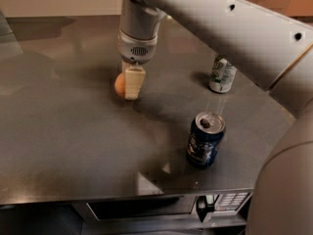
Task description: Move orange near 7up can
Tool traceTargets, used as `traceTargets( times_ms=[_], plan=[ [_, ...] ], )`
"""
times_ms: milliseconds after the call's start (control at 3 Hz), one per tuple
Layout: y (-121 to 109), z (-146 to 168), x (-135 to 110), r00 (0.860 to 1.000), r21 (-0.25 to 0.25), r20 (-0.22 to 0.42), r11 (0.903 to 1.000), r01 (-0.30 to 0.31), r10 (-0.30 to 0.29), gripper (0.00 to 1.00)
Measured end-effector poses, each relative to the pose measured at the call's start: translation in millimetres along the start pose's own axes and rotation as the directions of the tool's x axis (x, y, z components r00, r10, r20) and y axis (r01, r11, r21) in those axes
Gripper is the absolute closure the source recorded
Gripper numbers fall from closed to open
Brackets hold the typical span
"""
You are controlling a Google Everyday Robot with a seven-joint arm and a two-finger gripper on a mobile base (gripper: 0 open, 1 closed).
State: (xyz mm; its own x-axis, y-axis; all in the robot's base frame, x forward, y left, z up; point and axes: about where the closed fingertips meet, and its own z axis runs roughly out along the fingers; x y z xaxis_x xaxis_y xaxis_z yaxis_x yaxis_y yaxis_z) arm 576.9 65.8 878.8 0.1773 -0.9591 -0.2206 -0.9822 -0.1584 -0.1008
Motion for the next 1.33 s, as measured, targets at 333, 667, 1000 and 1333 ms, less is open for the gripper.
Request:
traceTargets(
  times_ms=[333,667,1000,1333],
  plan=[
    [-11.4,-6.6,47.9,0.996,-0.003,-0.079,0.9988,-0.05,0.049,1.0],
    [-25.3,-6.9,101.2,0.982,-0.003,-0.142,0.9917,-0.129,0.127,1.0],
    [-39.9,-12.1,144.6,0.963,0.021,-0.176,0.9793,-0.201,0.202,1.0],
    [-51.8,-15.8,180.6,0.941,0.047,-0.199,0.9618,-0.27,0.274,1.0]
  ],
)
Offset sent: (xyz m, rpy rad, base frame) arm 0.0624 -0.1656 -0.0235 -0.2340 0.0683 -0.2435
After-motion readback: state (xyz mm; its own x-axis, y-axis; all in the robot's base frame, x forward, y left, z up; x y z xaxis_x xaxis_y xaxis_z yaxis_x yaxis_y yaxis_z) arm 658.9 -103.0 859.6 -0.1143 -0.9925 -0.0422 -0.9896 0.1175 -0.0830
